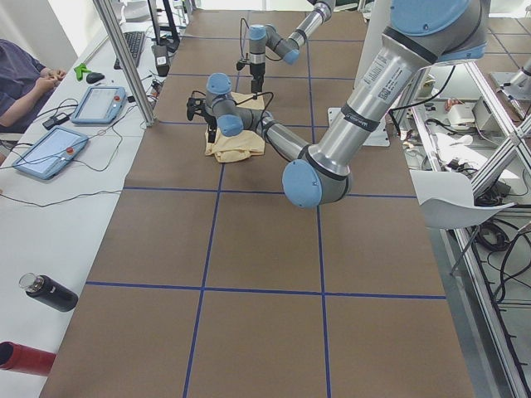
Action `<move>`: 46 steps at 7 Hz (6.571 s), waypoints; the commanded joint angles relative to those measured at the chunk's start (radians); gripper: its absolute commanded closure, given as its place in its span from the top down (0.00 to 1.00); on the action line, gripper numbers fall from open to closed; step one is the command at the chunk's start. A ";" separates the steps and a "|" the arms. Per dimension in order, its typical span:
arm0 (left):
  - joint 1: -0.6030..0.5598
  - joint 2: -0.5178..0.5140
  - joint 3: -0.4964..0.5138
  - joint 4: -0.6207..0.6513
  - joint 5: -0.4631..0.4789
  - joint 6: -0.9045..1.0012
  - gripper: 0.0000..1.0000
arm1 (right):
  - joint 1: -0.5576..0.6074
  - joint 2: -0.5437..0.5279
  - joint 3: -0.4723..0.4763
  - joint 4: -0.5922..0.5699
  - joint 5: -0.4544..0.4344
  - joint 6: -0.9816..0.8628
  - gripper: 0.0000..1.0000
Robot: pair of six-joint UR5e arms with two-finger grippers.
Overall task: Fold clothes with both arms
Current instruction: 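Lower the right gripper to the folded shirt's nearest side edge and grasp, then drag the folded shirt toward the robot with the right gripper, then lift the held edge with the right gripper while the left gripper approaches the shirt, then grasp the shirt edge nearest the left gripper with the left gripper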
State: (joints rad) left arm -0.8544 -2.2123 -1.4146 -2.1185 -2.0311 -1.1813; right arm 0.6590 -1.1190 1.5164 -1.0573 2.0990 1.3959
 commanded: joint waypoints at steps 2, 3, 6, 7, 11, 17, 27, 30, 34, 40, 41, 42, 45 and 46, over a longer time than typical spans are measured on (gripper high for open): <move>-0.002 0.000 0.000 0.000 0.000 -0.001 1.00 | 0.002 0.002 0.005 -0.003 0.006 -0.002 0.00; -0.003 0.000 -0.001 0.000 0.000 -0.001 1.00 | 0.011 0.002 0.010 -0.001 0.009 -0.002 0.00; -0.003 -0.001 -0.003 0.002 0.000 -0.001 0.99 | 0.063 -0.034 0.039 0.000 0.099 -0.015 0.00; -0.003 -0.001 -0.007 0.002 0.000 -0.001 0.99 | 0.063 -0.079 0.086 -0.001 0.107 -0.015 0.00; -0.003 0.005 -0.009 0.002 0.000 -0.001 0.99 | -0.028 -0.379 0.378 -0.003 0.136 0.061 0.00; -0.003 0.045 -0.035 0.000 0.000 0.002 0.99 | -0.299 -0.432 0.476 -0.001 0.164 0.307 0.99; 0.523 0.151 -0.299 -0.069 0.239 -0.555 1.00 | 0.004 -0.194 0.453 0.000 -0.063 0.207 1.00; 0.499 0.149 -0.262 -0.066 0.307 -0.540 0.99 | 0.002 -0.194 0.452 0.000 -0.073 0.206 1.00; 0.462 0.131 -0.215 -0.057 0.307 -0.509 0.94 | 0.002 -0.194 0.443 0.000 -0.073 0.204 1.00; 0.465 0.099 -0.173 -0.060 0.304 -0.508 0.77 | 0.005 -0.196 0.439 0.000 -0.070 0.204 1.00; 0.465 0.099 -0.167 -0.060 0.305 -0.506 0.77 | 0.005 -0.196 0.438 0.000 -0.069 0.204 1.00; 0.465 0.099 -0.167 -0.060 0.305 -0.506 0.77 | 0.005 -0.196 0.438 0.000 -0.069 0.204 1.00; 0.465 0.099 -0.170 -0.058 0.298 -0.508 0.52 | 0.005 -0.194 0.438 0.000 -0.068 0.204 1.00; 0.463 0.092 -0.176 -0.055 0.298 -0.508 0.26 | 0.005 -0.196 0.438 0.000 -0.066 0.204 1.00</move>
State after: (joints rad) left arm -0.3903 -2.1156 -1.5855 -2.1761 -1.7320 -1.6883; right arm 0.6642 -1.3141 1.9543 -1.0569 2.0308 1.5999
